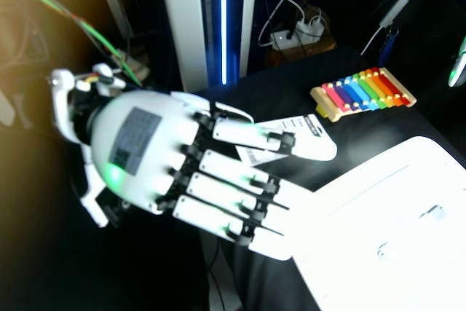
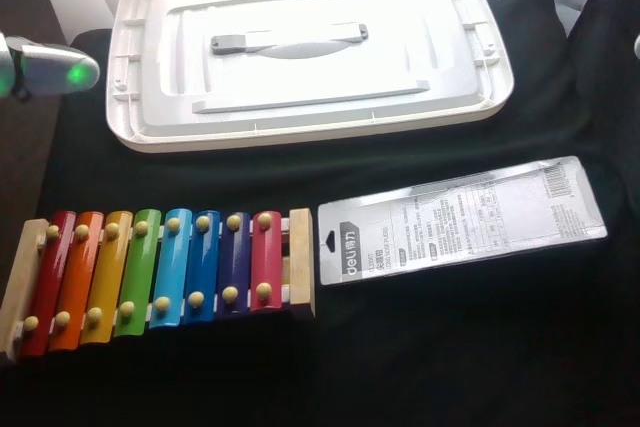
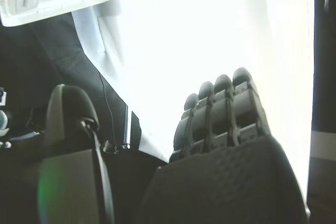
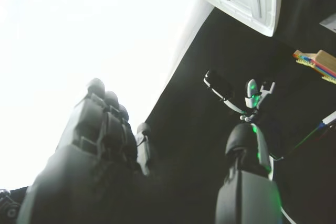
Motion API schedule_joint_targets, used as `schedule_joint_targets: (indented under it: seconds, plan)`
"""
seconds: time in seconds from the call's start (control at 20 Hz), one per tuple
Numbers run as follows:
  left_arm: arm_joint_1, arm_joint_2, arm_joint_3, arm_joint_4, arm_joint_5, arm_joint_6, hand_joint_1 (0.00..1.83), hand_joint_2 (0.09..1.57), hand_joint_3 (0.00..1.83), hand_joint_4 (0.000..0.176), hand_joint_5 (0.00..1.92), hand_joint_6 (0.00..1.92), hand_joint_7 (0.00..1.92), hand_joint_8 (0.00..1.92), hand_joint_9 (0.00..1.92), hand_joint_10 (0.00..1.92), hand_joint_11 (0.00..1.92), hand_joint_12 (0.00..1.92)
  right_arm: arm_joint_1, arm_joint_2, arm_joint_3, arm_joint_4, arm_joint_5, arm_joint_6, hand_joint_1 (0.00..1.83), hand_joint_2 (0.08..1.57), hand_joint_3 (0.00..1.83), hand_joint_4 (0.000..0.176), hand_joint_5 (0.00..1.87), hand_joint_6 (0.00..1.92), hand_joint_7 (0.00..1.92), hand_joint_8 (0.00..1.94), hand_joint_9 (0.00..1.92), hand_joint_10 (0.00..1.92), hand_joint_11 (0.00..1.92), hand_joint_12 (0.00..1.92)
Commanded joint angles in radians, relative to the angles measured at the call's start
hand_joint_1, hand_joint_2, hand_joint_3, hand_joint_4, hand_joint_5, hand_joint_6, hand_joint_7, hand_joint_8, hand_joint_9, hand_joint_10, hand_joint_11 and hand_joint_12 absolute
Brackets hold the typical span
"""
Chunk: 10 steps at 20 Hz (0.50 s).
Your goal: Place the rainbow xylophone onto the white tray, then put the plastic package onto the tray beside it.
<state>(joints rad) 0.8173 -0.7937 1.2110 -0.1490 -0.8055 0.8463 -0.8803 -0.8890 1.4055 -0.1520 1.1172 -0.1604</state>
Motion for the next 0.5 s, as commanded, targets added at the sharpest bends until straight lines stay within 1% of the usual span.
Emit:
schedule_joint_targets:
  seconds: [0.0, 0.05, 0.1, 0.15, 0.2, 0.25, 0.3, 0.35, 0.4, 0.45]
  plan:
    - [-0.013, -0.001, 0.006, -0.015, -0.099, -0.002, 0.64, 0.93, 0.00, 0.150, 0.00, 0.00, 0.13, 0.00, 0.26, 0.00, 0.16, 0.41, 0.009, 0.000, 0.006, 0.059, 0.108, 0.007, 0.54, 0.86, 0.01, 0.085, 0.00, 0.00, 0.00, 0.00, 0.00, 0.00, 0.00, 0.07]
    - [-0.014, -0.002, 0.007, -0.009, -0.091, -0.002, 0.65, 0.94, 0.00, 0.155, 0.00, 0.00, 0.12, 0.00, 0.25, 0.00, 0.16, 0.40, 0.009, -0.001, 0.006, 0.058, 0.108, 0.007, 0.53, 0.86, 0.01, 0.093, 0.00, 0.00, 0.00, 0.00, 0.00, 0.00, 0.00, 0.06]
    - [-0.015, 0.000, 0.007, -0.001, -0.082, -0.002, 0.66, 0.93, 0.00, 0.148, 0.00, 0.00, 0.13, 0.00, 0.25, 0.00, 0.16, 0.39, 0.009, -0.003, 0.008, 0.056, 0.108, 0.007, 0.52, 0.85, 0.00, 0.096, 0.00, 0.00, 0.00, 0.00, 0.00, 0.00, 0.00, 0.05]
    - [-0.017, 0.001, 0.007, 0.004, -0.077, -0.002, 0.65, 0.92, 0.00, 0.150, 0.00, 0.00, 0.13, 0.00, 0.25, 0.00, 0.15, 0.38, 0.009, -0.003, 0.009, 0.056, 0.108, 0.007, 0.53, 0.86, 0.00, 0.086, 0.00, 0.00, 0.00, 0.00, 0.00, 0.00, 0.00, 0.02]
    - [-0.019, 0.002, 0.007, 0.009, -0.073, -0.002, 0.63, 0.91, 0.00, 0.147, 0.00, 0.00, 0.13, 0.00, 0.25, 0.00, 0.17, 0.38, 0.009, -0.004, 0.009, 0.055, 0.108, 0.007, 0.53, 0.86, 0.00, 0.069, 0.00, 0.00, 0.00, 0.00, 0.00, 0.00, 0.00, 0.00]
    - [-0.022, 0.003, 0.007, 0.015, -0.071, -0.005, 0.63, 0.91, 0.00, 0.145, 0.00, 0.00, 0.13, 0.00, 0.25, 0.00, 0.17, 0.38, 0.009, -0.005, 0.010, 0.054, 0.108, 0.007, 0.53, 0.87, 0.00, 0.062, 0.00, 0.00, 0.00, 0.00, 0.00, 0.00, 0.00, 0.00]
    - [-0.026, 0.006, 0.007, 0.036, -0.060, -0.022, 0.63, 0.91, 0.00, 0.151, 0.00, 0.00, 0.12, 0.00, 0.22, 0.00, 0.15, 0.37, 0.009, -0.007, 0.010, 0.051, 0.108, 0.008, 0.54, 0.87, 0.01, 0.066, 0.00, 0.00, 0.00, 0.00, 0.00, 0.00, 0.00, 0.00]
    - [-0.026, 0.007, 0.007, 0.048, -0.056, -0.031, 0.63, 0.91, 0.00, 0.142, 0.00, 0.00, 0.10, 0.00, 0.20, 0.00, 0.14, 0.36, 0.009, -0.007, 0.010, 0.049, 0.108, 0.010, 0.54, 0.87, 0.00, 0.074, 0.00, 0.00, 0.00, 0.00, 0.00, 0.00, 0.00, 0.00]
    - [-0.027, 0.010, 0.008, 0.071, -0.045, -0.052, 0.62, 0.89, 0.00, 0.129, 0.00, 0.00, 0.07, 0.00, 0.16, 0.00, 0.14, 0.35, 0.009, -0.008, 0.010, 0.047, 0.108, 0.017, 0.55, 0.86, 0.00, 0.085, 0.00, 0.00, 0.00, 0.00, 0.00, 0.00, 0.00, 0.00]
    - [-0.027, 0.013, 0.008, 0.095, -0.040, -0.076, 0.59, 0.88, 0.00, 0.110, 0.00, 0.00, 0.06, 0.00, 0.14, 0.00, 0.14, 0.35, 0.010, -0.008, 0.010, 0.046, 0.108, 0.020, 0.56, 0.86, 0.00, 0.084, 0.00, 0.00, 0.00, 0.00, 0.00, 0.00, 0.00, 0.00]
